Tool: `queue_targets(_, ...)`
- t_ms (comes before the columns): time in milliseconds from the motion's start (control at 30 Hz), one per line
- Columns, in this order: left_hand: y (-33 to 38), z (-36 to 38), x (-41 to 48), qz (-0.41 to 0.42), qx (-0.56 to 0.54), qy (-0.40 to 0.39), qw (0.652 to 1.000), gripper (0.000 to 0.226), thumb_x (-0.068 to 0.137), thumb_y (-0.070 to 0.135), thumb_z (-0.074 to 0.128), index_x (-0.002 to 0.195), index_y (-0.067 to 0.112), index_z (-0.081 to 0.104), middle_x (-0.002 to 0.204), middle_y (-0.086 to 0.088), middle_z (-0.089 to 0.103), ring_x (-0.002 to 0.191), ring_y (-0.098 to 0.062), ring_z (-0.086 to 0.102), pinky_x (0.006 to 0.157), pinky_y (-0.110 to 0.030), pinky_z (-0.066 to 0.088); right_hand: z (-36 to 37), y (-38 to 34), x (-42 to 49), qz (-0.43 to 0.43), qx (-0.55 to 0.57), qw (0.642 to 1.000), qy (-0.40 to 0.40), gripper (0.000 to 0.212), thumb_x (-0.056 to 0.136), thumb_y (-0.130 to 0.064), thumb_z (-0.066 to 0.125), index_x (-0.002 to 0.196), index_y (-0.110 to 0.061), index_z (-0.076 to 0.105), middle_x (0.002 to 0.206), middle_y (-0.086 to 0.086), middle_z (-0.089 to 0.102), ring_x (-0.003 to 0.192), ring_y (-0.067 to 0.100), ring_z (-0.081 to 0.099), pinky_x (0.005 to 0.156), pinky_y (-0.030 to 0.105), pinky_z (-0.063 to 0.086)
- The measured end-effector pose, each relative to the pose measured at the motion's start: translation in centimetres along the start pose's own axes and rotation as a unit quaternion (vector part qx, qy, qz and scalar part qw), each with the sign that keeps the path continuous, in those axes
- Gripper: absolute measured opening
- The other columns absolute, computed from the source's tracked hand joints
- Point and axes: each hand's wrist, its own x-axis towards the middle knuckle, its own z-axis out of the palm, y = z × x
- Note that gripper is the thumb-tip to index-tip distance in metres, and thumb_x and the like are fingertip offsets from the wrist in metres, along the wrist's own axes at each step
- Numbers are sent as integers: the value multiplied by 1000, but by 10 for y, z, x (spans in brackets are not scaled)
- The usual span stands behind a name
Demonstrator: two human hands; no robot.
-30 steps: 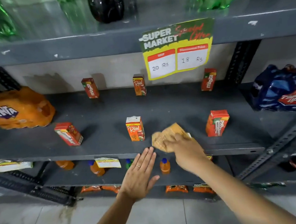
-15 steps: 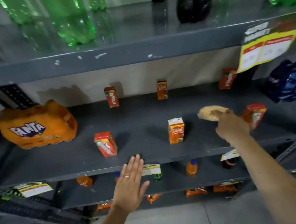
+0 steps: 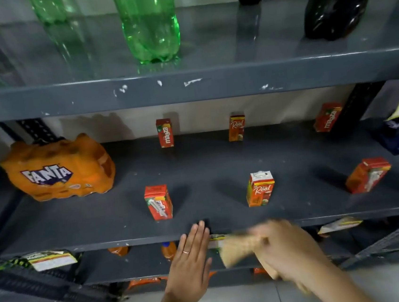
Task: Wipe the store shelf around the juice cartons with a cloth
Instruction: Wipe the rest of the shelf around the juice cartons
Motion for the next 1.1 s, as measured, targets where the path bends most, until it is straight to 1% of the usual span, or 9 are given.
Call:
queue_targets(100,-8,-7,-17,-51,-46,44,997,60,100,29,29,152,1,20,161,-16,19,149,-30,16,120,-44,12,-7,-45,46,-99,14,983,151,42,84,-20,50,121,-38,59,109,0,60,88,28,67,65,37,53)
queue_targets(200,-32,-17,-31,-108,-25,74,991,62,97,31,34,149,-1,26,159,-19,23,148,-33,18,119,-45,14,-1,-77,104,-95,-42,977,186,56,86,-9,55,139,-25,43,127,10,43,103,31,57,70,39,53)
queue_targets(333,-59,-28,-41,-131,14,63,989,63,98,35,33,150,0,26,160,-16,21,148,-30,18,121,-42,11,17,-69,151,40,-97,990,89,66,91,-8,52,150,-13,23,143,22,29,126,36,40,92,41,49)
queue_targets(400,-61,-28,-43,-127,25,52,990,65,98,38,34,151,1,24,162,-14,19,149,-29,16,121,-43,11,30,-60,155,79,-98,991,42,72,92,-10,50,152,-9,10,143,27,31,127,39,41,87,40,51)
queue_targets(667,-53,-18,-41,-150,-2,57,987,69,98,41,36,151,-1,22,162,-17,14,149,-33,14,119,-48,15,75,-82,95,-36,-181,983,-16,59,99,-2,27,153,-11,6,144,36,29,126,43,42,89,43,50)
queue_targets(800,-61,-23,-44,-122,6,64,990,68,98,41,34,153,2,19,162,-16,16,148,-31,16,120,-44,11,70,-74,44,-56,-156,985,-36,54,95,-8,34,147,-21,30,136,18,49,123,35,49,87,41,49)
queue_targets(867,-69,-29,-48,-104,7,65,992,69,98,40,35,153,2,18,161,-17,19,148,-31,17,120,-43,12,44,-65,40,-33,-90,992,-85,40,88,-11,41,122,-26,58,117,7,64,113,30,59,78,33,49)
queue_targets(933,-77,-35,-48,-107,9,65,992,68,98,40,35,150,-2,23,159,-20,22,148,-32,18,119,-43,14,2,-61,67,-5,-12,988,-151,23,85,-14,48,92,-21,68,92,4,69,100,28,65,65,27,44)
queue_targets(1100,-86,-43,-45,-115,22,40,992,67,97,40,36,148,-2,28,158,-19,24,149,-29,13,118,-43,14,-62,-107,168,-32,106,994,-1,38,86,-39,40,99,-17,69,90,10,71,79,27,67,64,32,49)
